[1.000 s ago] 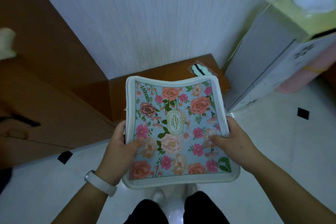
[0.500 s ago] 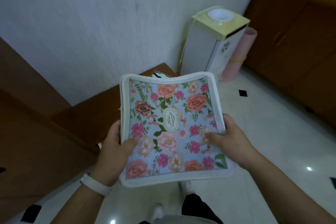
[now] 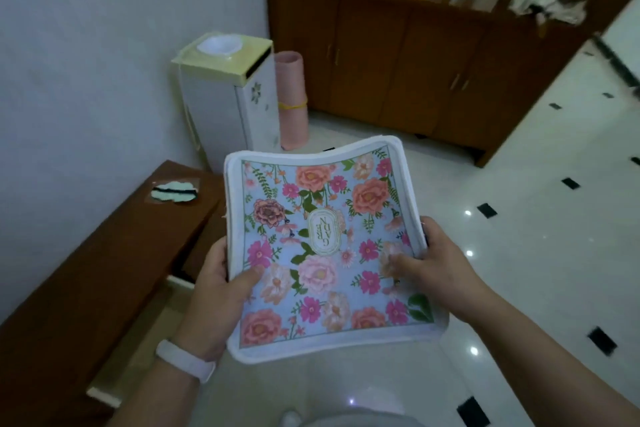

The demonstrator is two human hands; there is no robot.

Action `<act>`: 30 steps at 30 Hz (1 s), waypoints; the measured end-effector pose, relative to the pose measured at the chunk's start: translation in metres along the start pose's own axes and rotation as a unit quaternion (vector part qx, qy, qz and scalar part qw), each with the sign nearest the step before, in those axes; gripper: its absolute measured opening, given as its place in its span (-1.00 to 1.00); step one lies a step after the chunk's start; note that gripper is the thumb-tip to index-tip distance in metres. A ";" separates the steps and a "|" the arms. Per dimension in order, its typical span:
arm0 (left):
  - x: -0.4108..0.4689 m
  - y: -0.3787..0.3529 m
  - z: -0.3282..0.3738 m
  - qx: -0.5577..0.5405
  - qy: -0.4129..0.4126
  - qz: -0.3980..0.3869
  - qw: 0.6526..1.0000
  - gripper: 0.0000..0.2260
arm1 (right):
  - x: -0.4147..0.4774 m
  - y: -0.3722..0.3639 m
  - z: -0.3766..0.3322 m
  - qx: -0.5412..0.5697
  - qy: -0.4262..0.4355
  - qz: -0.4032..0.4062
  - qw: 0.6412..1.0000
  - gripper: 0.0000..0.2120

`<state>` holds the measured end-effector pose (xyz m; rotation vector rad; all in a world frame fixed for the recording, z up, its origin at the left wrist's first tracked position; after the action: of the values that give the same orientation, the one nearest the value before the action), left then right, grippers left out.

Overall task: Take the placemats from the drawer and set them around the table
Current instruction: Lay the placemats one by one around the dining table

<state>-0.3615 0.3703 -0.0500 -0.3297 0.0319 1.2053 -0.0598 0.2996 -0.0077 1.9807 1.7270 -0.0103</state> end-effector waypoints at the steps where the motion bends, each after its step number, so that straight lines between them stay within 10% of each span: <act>1: 0.006 -0.019 0.001 0.011 -0.001 -0.021 1.000 -0.68 | -0.010 0.016 0.009 0.010 -0.005 0.022 1.000 -0.59; 30: -0.041 -0.657 -0.148 0.149 0.063 -0.411 0.897 -0.64 | -0.380 0.422 0.346 0.173 -0.153 0.421 0.877 -0.63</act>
<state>0.2503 0.0856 -0.0294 -0.1188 0.1705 0.3241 0.3690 -0.2084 -0.0299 2.6636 0.5926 -0.3312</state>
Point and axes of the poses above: each hand's wrist, its own x-axis towards the middle knuckle, its own y-axis out of the back of the hand, z = x × y, the point moved 7 cm from there along x, towards the middle knuckle, and after that the axes turned 8 degrees about -z, right-handed, at the moved point
